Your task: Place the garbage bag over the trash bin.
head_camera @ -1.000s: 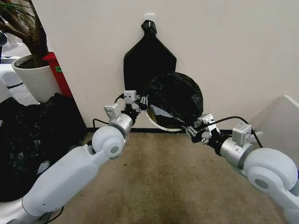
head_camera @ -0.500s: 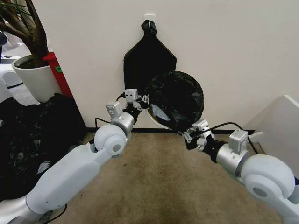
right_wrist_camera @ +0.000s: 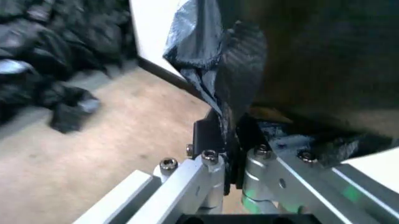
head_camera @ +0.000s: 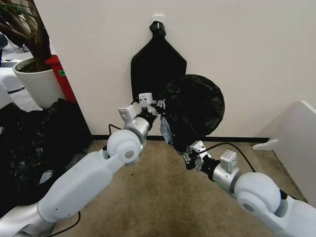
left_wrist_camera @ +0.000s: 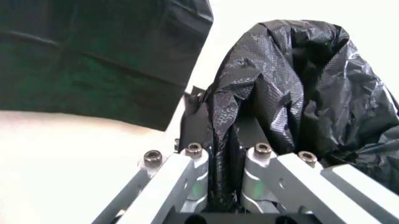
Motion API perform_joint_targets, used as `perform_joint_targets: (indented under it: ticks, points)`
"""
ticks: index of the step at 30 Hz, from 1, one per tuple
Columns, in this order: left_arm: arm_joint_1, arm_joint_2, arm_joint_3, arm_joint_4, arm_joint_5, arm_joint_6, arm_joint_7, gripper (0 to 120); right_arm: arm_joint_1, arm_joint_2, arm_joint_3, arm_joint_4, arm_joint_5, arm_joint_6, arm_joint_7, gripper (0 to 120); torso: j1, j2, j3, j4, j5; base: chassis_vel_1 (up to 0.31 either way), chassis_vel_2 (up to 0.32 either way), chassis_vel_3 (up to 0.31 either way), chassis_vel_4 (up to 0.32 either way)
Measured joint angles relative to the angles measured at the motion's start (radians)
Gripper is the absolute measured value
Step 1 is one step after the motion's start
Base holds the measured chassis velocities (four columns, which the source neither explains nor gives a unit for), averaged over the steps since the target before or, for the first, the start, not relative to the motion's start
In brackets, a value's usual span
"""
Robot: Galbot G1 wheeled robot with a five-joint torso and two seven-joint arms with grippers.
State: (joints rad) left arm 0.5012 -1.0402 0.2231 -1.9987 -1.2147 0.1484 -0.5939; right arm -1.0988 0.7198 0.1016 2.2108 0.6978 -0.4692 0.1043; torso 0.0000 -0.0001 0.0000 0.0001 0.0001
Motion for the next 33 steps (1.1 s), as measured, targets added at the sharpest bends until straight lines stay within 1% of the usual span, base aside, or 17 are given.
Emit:
perform_joint_targets:
  ticks: [3,5,6,10,11,14,20,25,28,30,31,33]
  points:
    - [-0.002,-0.011,-0.004,-0.002,-0.031,0.001,-0.031,4,-0.013,0.005,0.002,-0.017,-0.022,0.003,0.002,0,0.000,0.000,0.000,-0.0001,-0.0001,0.000,0.000,0.000,0.000]
    - [-0.005,-0.028,-0.020,-0.002,-0.074,0.003,-0.070,4,-0.027,0.017,-0.004,-0.029,-0.046,0.007,0.013,0,0.000,0.000,0.000,-0.0002,-0.0002,0.000,0.000,0.000,0.000]
    - [-0.005,-0.028,-0.020,-0.002,-0.074,0.003,-0.070,4,-0.027,0.017,-0.004,-0.029,-0.046,0.007,0.013,0,0.000,0.000,0.000,-0.0002,-0.0002,0.000,0.000,0.000,0.000]
    - [-0.009,-0.044,-0.053,-0.010,-0.164,0.008,-0.131,4,-0.029,0.040,-0.014,-0.069,-0.070,0.024,0.023,0,0.000,0.000,0.000,-0.0001,-0.0002,0.000,0.000,0.000,0.000]
    - [-0.009,-0.044,-0.053,-0.010,-0.164,0.008,-0.131,4,-0.029,0.040,-0.014,-0.069,-0.070,0.024,0.023,0,0.000,0.000,0.000,-0.0001,-0.0002,0.000,0.000,0.000,0.000]
    - [-0.009,-0.044,-0.071,-0.024,-0.226,0.010,-0.164,4,-0.026,0.052,-0.014,-0.105,-0.085,0.039,0.021,0,0.000,0.000,0.000,-0.0001,-0.0001,0.000,0.000,0.000,0.000]
    - [0.000,-0.038,-0.098,-0.035,-0.292,0.010,-0.189,4,-0.028,0.059,-0.008,-0.140,-0.095,0.056,0.019,0,0.000,0.000,0.000,0.0000,-0.0002,0.000,0.000,0.000,0.000]
    - [0.001,-0.037,-0.114,-0.035,-0.314,0.013,-0.191,4,-0.041,0.060,-0.003,-0.140,-0.110,0.056,0.030,0,0.000,0.000,0.000,0.0000,-0.0002,0.000,0.000,0.000,0.000]
    - [0.001,-0.035,-0.126,-0.022,-0.314,0.016,-0.189,4,-0.066,0.060,0.005,-0.126,-0.125,0.065,0.032,8,0.000,0.000,0.000,-0.0001,-0.0002,0.000,0.000,0.000,0.000]
    - [0.001,-0.035,-0.144,-0.006,-0.320,0.018,-0.185,4,-0.104,0.058,0.018,-0.117,-0.146,0.096,0.029,19,0.000,0.000,0.000,0.0000,-0.0003,0.000,0.000,0.000,0.000]
    - [0.001,-0.035,-0.144,-0.006,-0.320,0.018,-0.185,4,-0.104,0.058,0.018,-0.117,-0.146,0.096,0.029,19,0.000,0.000,0.000,0.0000,-0.0003,0.000,0.000,0.000,0.000]
    - [0.001,-0.035,-0.156,0.000,-0.337,0.018,-0.186,4,-0.127,0.058,0.026,-0.121,-0.163,0.118,0.025,26,0.000,0.000,0.000,0.0000,-0.0003,0.000,0.000,0.000,0.000]
